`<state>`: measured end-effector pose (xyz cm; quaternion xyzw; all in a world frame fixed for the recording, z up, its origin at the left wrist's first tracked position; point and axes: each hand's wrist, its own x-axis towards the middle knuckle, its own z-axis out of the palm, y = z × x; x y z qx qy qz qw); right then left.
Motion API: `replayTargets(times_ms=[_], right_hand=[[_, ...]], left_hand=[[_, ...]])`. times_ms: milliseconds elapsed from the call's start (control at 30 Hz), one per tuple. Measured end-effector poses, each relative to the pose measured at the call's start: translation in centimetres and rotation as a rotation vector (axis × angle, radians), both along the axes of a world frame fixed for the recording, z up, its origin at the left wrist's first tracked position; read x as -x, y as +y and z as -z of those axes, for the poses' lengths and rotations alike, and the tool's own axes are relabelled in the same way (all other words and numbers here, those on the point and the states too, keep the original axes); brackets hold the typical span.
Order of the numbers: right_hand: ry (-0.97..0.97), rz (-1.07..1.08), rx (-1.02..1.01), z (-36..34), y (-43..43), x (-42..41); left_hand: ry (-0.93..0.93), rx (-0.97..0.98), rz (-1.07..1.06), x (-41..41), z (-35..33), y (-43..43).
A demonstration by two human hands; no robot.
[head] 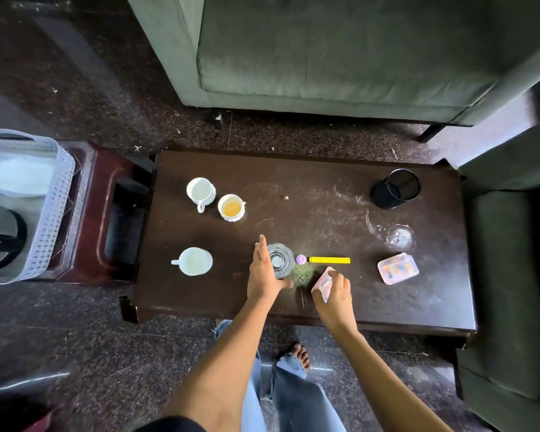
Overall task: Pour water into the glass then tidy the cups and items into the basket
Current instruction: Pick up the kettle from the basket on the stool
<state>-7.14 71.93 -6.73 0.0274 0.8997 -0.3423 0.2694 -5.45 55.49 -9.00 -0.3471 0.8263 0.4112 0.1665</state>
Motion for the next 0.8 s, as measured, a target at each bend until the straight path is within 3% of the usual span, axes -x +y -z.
replayTargets(times_ms=[267, 567, 800], right_hand=[[0.097, -0.010, -0.046, -4.8, -5.3, 1.8], [0.153, -0.234, 0.199, -12.0, -22.9, 0.5], [0.038, -0.446, 0.350, -15.2, -37.1, -2.4]], left_hand=[[0.176, 0.051, -0.217, -1.9, -5.4, -4.5], [0.303, 0.165, -0.527, -8.5, -11.9, -19.3], [0.330, 0.186, -0.935, -17.1, -13.7, -31.0]])
